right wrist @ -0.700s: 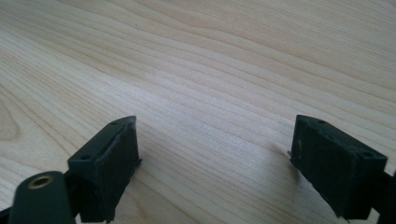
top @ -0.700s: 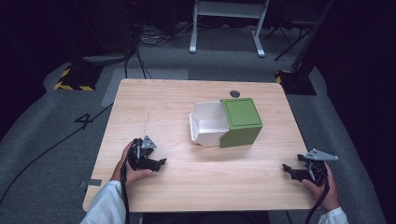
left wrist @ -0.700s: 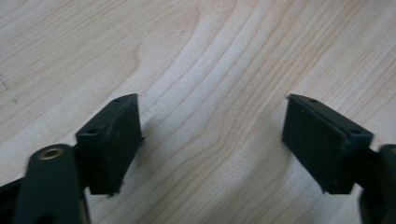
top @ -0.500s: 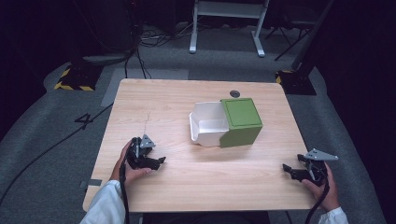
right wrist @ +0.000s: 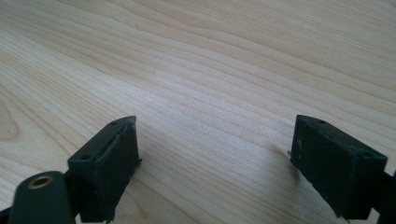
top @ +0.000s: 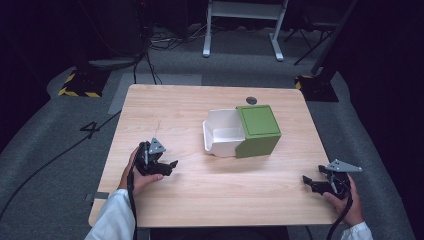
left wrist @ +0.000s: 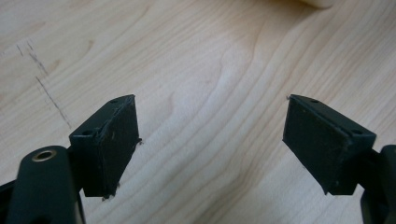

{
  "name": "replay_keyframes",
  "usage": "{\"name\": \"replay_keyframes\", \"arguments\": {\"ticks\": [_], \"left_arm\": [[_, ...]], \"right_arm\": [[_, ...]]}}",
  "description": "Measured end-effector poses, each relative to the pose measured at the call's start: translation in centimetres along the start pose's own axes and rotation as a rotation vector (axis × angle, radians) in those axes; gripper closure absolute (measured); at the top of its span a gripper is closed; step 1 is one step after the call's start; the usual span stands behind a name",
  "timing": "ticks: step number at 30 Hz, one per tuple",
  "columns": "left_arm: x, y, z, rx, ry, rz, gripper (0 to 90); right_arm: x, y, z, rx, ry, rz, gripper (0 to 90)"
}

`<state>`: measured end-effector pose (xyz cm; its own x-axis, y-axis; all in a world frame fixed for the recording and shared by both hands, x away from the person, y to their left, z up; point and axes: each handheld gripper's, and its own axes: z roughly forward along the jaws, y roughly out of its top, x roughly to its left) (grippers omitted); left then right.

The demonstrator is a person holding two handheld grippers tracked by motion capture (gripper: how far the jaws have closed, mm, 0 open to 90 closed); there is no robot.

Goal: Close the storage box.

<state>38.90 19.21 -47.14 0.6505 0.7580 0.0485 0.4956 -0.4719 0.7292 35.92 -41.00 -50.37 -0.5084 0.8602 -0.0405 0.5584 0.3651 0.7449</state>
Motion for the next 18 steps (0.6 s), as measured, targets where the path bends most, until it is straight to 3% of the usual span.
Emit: {"name": "replay_keyframes", "arguments": {"ticks": [18], "left_arm": [[0.1, 5.4, 1.1, -0.092, 0.035, -0.016, 19.6]], "right_arm": [[0.0, 0.0, 0.0, 0.001, 0.001, 0.001, 15.1]]}}
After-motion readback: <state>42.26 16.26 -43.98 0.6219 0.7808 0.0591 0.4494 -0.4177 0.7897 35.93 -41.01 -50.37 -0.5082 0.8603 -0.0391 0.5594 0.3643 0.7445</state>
